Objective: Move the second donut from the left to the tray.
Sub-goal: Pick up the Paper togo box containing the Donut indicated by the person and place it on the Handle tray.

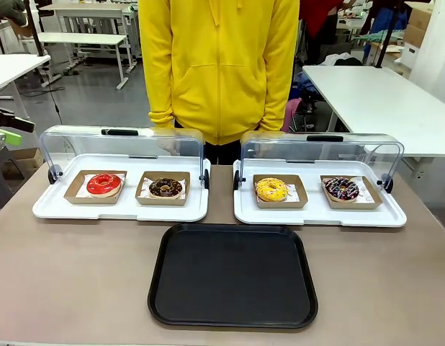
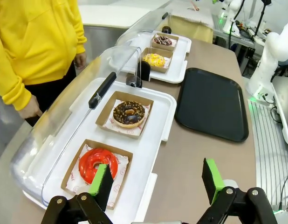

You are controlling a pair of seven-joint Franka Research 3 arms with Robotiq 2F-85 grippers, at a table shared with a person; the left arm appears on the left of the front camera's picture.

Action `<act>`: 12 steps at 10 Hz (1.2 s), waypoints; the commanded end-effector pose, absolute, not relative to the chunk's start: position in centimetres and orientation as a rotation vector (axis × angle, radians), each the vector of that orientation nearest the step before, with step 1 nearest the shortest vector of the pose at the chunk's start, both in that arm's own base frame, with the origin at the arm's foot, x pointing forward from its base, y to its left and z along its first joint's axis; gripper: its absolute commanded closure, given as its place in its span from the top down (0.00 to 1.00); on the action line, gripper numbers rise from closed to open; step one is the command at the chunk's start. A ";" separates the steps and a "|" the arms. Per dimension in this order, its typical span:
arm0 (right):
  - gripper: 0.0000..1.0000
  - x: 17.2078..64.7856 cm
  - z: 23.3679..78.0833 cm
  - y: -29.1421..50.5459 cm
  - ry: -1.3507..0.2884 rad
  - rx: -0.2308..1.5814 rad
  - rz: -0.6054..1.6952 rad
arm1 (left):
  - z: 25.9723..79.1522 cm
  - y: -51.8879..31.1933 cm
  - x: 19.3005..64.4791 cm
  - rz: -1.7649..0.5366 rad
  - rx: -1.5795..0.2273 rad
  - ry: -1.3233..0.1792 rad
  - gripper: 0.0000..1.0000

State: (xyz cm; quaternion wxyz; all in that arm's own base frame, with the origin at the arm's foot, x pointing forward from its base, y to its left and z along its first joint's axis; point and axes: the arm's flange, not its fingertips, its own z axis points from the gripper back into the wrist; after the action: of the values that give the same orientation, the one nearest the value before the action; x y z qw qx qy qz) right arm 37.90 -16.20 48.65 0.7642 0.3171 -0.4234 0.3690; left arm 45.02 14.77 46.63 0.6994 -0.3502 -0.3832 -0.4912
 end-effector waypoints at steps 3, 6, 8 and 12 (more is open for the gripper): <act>1.00 38.0 48.6 -16.1 -0.949 0.699 0.806 | 46.6 14.7 44.9 -1.094 -0.785 -0.857 1.00; 1.00 38.0 48.6 -16.1 -0.949 0.699 0.806 | 46.6 14.7 44.9 -1.094 -0.785 -0.857 1.00; 1.00 38.0 48.6 -16.1 -0.949 0.699 0.806 | 46.6 14.7 44.9 -1.094 -0.785 -0.857 1.00; 1.00 38.0 48.6 -16.1 -0.949 0.699 0.806 | 46.6 14.7 44.9 -1.094 -0.785 -0.857 1.00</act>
State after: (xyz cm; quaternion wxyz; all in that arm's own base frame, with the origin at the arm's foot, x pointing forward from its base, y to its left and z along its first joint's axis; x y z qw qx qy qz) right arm 37.83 -16.18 48.65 0.7642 0.3192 -0.4223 0.3685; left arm 45.01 14.79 46.61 0.6996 -0.3502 -0.3832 -0.4910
